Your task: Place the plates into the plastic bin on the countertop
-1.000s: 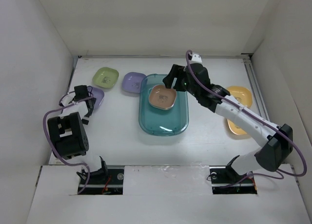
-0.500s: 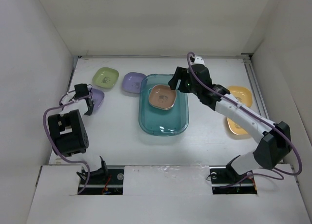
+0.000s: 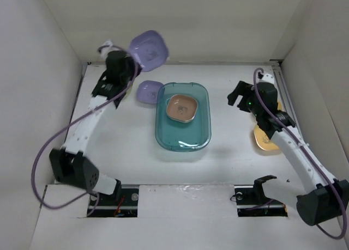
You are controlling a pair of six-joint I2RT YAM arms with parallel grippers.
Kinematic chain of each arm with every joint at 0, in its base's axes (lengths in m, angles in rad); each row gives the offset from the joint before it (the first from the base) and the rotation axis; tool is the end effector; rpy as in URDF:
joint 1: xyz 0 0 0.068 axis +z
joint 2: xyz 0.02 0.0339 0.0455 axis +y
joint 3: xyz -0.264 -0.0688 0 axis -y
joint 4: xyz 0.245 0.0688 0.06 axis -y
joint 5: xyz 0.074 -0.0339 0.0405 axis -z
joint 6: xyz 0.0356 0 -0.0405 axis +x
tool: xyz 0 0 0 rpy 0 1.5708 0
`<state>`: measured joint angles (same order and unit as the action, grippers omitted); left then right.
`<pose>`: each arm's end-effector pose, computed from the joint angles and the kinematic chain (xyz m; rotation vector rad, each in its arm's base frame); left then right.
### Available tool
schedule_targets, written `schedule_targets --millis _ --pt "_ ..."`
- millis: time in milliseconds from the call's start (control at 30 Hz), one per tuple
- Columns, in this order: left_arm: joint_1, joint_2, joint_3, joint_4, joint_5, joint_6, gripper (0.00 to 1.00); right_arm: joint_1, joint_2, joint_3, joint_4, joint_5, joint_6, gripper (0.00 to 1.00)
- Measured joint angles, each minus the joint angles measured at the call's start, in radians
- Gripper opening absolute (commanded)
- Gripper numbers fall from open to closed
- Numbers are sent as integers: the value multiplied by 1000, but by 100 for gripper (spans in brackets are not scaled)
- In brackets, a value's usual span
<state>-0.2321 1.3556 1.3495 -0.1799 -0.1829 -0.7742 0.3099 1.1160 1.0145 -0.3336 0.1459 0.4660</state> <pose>0.3091 -0.0664 0.4098 -0.6083 1.6822 -0.5700 0.2424 0.0722 0.3395 0.2509 2.0026 0.3501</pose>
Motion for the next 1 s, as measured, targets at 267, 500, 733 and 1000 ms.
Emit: schedule_targets --millis 267,500,733,1000 --pt "-235 443 188 -33 210 202 0 -304 -199 -142 -89 1 -10 100" --pt "-238 533 187 -136 244 283 0 -449 -169 -156 -87 -114 -10 100" --pt "-238 533 174 -160 221 286 11 -570 -16 -133 -55 -132 -14 100" --pt "-245 531 108 -186 196 264 69 -663 239 -23 -18 -95 -5 100"
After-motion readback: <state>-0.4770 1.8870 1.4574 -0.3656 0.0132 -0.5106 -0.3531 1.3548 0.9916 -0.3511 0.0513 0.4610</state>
